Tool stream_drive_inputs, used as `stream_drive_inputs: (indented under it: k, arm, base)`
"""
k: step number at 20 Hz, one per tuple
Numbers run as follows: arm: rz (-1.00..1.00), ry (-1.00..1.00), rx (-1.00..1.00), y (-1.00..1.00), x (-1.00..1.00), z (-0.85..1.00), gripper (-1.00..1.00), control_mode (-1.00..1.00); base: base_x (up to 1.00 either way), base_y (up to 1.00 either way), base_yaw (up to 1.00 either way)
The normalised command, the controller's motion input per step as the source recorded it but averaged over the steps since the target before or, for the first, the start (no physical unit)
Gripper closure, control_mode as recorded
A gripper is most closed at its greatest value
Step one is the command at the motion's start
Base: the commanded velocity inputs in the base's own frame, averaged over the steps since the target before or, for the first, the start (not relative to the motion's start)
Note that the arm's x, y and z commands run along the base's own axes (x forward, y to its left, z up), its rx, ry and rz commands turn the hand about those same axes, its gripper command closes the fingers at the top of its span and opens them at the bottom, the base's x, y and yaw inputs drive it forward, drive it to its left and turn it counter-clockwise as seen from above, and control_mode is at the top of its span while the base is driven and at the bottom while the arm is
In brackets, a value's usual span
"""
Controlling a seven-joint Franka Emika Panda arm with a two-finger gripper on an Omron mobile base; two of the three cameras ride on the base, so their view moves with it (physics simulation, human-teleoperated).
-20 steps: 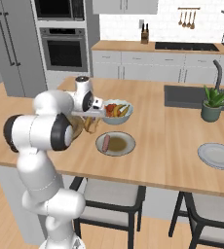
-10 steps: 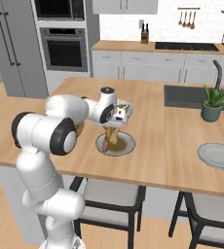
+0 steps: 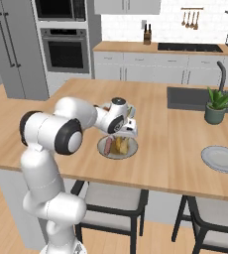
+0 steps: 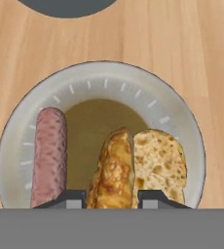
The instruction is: Place one bun and one sausage from the bowl on each plate.
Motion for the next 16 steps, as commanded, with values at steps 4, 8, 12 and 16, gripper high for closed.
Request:
stream_drive_inputs:
  k: [4,8,12,16]
  arm:
    - [0.0,0.0,0.0,0.0,0.22,-0.17,1.0,-1.0]
    - [0.0,0.0,0.0,0.0,0.33,0.0,1.0,-1.0]
    - [0.0,0.0,0.0,0.0,0.29,-0.07,1.0,-1.0]
    - [0.0,0.0,0.0,0.0,0.08,-0.39,1.0,-1.0]
  base:
    - [0.0,0.0,0.0]
    - [0.0,0.0,0.0]
    - [0.0,0.0,0.0]
    - [0.0,0.0,0.0]
